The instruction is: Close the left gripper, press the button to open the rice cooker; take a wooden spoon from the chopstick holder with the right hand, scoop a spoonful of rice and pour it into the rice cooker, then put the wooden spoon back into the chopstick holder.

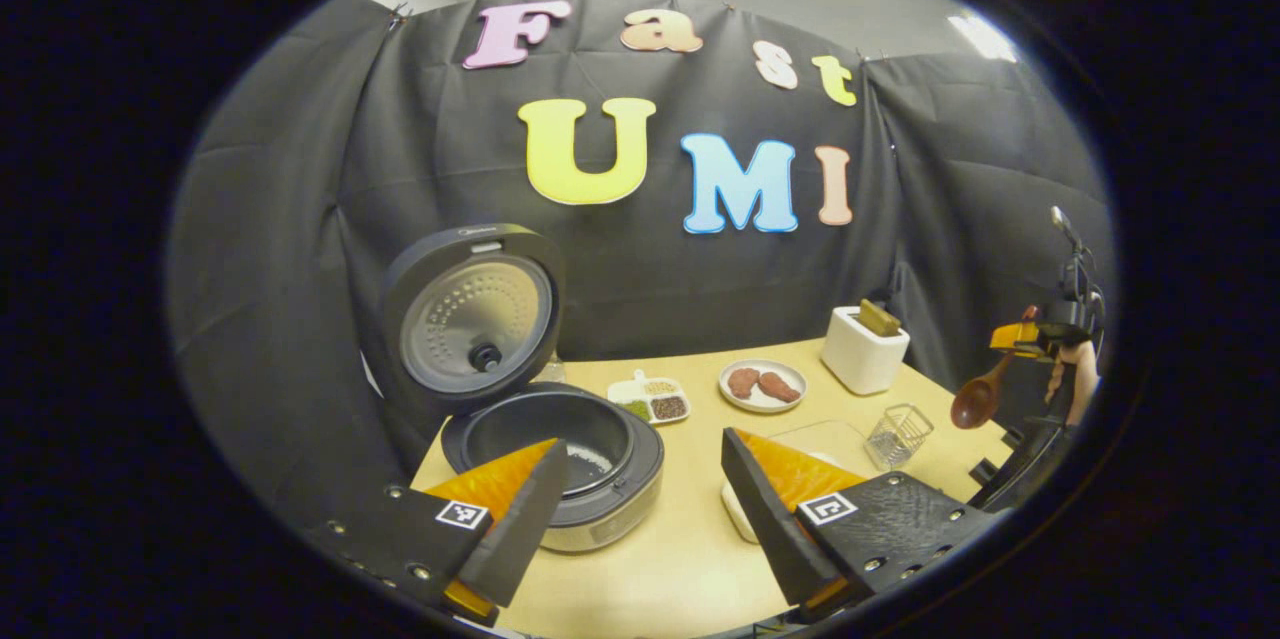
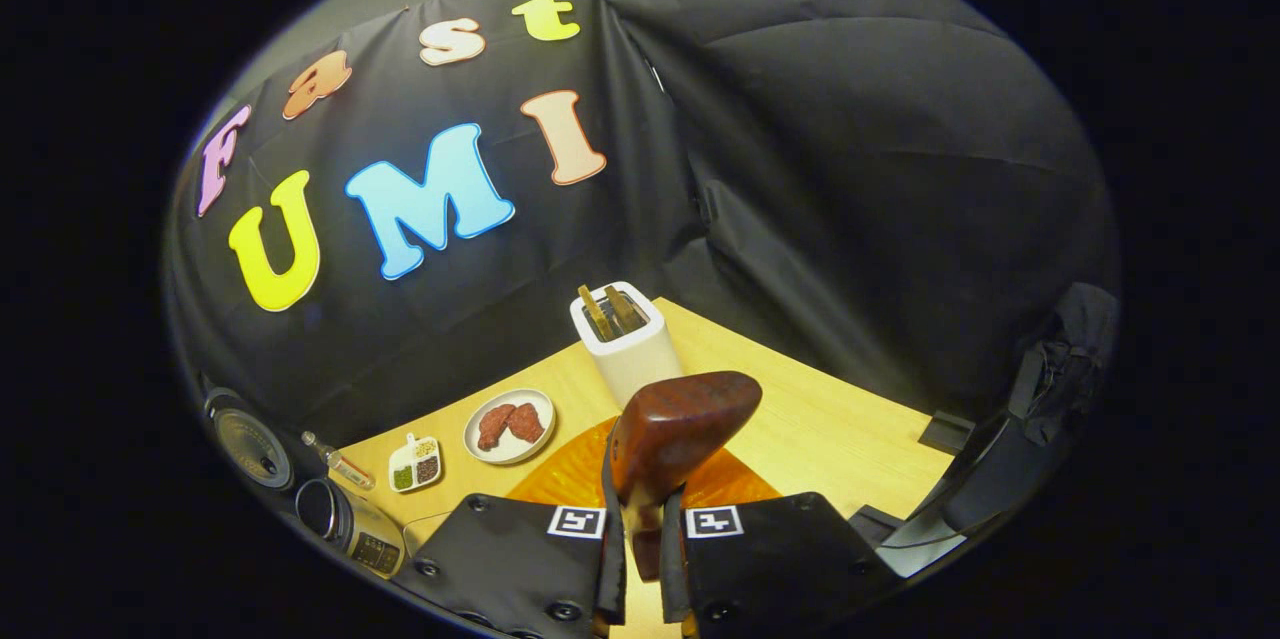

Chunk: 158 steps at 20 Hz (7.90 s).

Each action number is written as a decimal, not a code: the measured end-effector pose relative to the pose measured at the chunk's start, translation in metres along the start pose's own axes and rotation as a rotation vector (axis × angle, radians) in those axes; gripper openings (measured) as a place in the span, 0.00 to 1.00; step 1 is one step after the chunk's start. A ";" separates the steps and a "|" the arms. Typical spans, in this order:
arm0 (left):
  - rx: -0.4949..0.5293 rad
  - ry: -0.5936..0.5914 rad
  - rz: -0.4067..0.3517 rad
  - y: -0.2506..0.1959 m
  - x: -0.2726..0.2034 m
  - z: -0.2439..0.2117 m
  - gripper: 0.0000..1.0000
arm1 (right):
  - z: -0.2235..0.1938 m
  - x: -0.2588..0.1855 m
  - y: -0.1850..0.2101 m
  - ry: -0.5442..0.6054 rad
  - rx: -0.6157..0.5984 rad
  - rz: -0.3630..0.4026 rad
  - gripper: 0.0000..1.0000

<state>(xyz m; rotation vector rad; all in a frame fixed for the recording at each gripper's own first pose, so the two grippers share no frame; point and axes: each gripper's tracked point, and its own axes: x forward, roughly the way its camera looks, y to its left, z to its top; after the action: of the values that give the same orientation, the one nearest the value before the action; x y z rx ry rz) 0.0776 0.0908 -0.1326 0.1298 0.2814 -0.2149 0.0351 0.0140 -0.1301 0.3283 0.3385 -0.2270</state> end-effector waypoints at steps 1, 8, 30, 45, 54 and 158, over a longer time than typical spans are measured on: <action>-0.018 0.000 -0.012 0.002 0.000 -0.003 0.99 | -0.004 -0.004 0.009 0.000 0.000 0.010 0.15; -0.077 0.018 -0.039 0.037 0.005 -0.022 0.99 | -0.008 -0.017 0.100 -0.008 -0.072 0.152 0.19; -0.205 0.100 0.112 0.091 -0.011 -0.074 0.97 | -0.205 0.087 0.221 0.351 -0.292 0.300 0.16; -0.255 0.105 0.158 0.107 -0.035 -0.087 0.97 | -0.243 0.066 0.261 0.481 -0.222 0.387 0.12; -0.235 0.087 0.152 0.105 -0.035 -0.075 0.97 | -0.237 0.061 0.237 0.558 0.001 0.337 0.15; -0.321 0.111 0.631 0.241 -0.149 -0.164 0.99 | -0.190 -0.073 0.571 -0.067 -0.938 1.123 0.15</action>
<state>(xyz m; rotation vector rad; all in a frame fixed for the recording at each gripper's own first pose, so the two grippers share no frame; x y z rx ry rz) -0.0500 0.3784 -0.2225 -0.0914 0.3680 0.4648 0.0681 0.6191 -0.1150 -0.4437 0.1258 1.0081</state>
